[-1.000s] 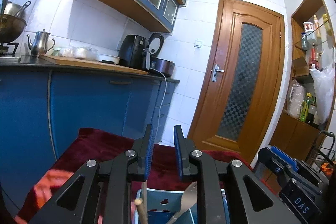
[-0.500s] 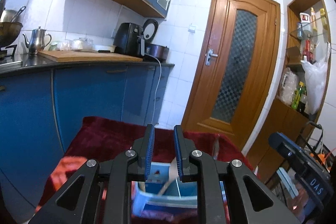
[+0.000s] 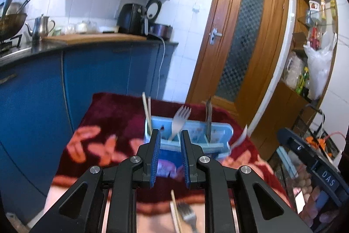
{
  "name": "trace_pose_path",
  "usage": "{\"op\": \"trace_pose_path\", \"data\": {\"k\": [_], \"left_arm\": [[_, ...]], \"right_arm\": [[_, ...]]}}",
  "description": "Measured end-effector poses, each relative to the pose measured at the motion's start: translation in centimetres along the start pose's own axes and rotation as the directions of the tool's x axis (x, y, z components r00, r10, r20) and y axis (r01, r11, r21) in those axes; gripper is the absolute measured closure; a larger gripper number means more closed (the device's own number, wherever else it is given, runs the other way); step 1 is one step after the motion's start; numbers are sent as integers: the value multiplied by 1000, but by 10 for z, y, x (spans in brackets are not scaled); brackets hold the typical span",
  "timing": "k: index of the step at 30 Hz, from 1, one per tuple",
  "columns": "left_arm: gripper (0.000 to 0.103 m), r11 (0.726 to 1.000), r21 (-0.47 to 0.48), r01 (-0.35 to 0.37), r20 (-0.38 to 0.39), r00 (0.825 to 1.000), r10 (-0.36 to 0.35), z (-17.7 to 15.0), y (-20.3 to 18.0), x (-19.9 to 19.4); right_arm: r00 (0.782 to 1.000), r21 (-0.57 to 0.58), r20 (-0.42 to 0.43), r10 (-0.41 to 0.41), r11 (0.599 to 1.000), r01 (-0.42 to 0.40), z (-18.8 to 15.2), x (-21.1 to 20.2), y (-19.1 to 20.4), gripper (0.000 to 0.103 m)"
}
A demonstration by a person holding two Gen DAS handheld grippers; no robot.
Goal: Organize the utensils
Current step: 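Move both grippers back down to the remaining chopsticks and fork on the blanket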
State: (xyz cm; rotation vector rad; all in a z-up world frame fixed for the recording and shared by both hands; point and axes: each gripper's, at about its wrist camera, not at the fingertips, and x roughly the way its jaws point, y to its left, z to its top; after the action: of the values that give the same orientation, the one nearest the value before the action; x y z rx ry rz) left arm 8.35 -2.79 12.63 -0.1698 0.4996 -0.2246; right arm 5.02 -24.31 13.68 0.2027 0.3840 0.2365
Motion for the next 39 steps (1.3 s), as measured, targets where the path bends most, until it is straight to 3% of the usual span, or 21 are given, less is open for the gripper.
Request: {"op": "trace_pose_path", "data": {"k": [18, 39], "left_arm": [[84, 1000, 6, 26, -198, 980, -24, -58, -4, 0], [84, 999, 41, 11, -340, 941, 3, -98, -13, 39]], "right_arm": [[991, 42, -137, -8, 999, 14, -51, -30, -4, 70], [976, 89, -219, -19, 995, 40, -81, -23, -24, 68]]}}
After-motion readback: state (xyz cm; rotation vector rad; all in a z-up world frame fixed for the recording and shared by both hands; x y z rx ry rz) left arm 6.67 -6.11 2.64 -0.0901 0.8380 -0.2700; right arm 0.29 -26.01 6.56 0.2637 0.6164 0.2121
